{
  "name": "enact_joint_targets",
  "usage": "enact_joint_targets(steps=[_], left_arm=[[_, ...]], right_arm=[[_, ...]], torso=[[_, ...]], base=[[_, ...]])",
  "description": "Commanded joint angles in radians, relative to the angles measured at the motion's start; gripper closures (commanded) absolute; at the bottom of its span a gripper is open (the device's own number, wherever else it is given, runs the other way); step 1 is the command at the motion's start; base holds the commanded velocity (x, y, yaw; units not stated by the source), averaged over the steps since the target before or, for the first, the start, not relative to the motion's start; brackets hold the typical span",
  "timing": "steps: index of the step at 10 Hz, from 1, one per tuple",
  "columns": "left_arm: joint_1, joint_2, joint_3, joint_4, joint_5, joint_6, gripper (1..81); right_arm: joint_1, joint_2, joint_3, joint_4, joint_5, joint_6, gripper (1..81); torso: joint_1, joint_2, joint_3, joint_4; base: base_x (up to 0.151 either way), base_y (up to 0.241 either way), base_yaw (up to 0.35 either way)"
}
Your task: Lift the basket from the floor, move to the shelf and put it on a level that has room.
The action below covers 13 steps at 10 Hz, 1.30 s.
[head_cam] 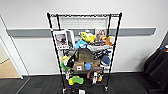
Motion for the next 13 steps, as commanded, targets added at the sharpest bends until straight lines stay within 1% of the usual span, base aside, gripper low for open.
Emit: enact_joint_targets(steps=[1,4,7,8,9,10,13], left_arm=[[-0.159,-0.051,0.106,-0.019,-0.010,0.011,81.1],[-0.159,-0.062,0.177,-0.017,-0.012,0.011,81.1],[-0.143,-0.019,0.180,-0.009,-0.012,0.021,81.1],[-0.140,-0.019,0.188,-0.009,-0.026,0.021,81.1],[-0.139,-0.019,0.195,-0.011,-0.054,0.022,81.1],[-0.139,-0.016,0.202,-0.009,-0.061,0.022,81.1],[-0.139,-0.034,0.221,-0.009,-0.062,0.022,81.1]], right_arm=[[0.107,-0.068,0.135,-0.027,0.008,-0.001,81.1],[0.106,-0.101,0.201,-0.030,0.017,-0.001,81.1],[0.125,-0.139,0.256,-0.029,0.029,0.003,81.1],[0.136,-0.157,0.276,-0.024,0.029,0.003,81.1],[0.148,-0.173,0.299,-0.021,0.029,0.005,81.1],[0.162,-0.183,0.319,-0.018,0.029,0.005,81.1],[0.183,-0.190,0.350,-0.018,0.029,0.020,81.1]], torso=[[-0.062,0.096,0.000,0.000],[-0.129,0.199,0.000,0.000],[-0.196,0.302,0.000,0.000],[-0.217,0.336,0.000,0.000],[-0.240,0.371,0.000,0.000],[-0.262,0.405,0.054,0.000],[-0.316,0.493,0.088,0.000]], base=[[0.000,0.000,0.000],[0.000,0.000,0.000],[0.000,0.000,0.000],[0.000,0.000,0.000],[0.000,0.000,0.000],[0.000,0.000,0.000],[0.000,0.000,0.000]])
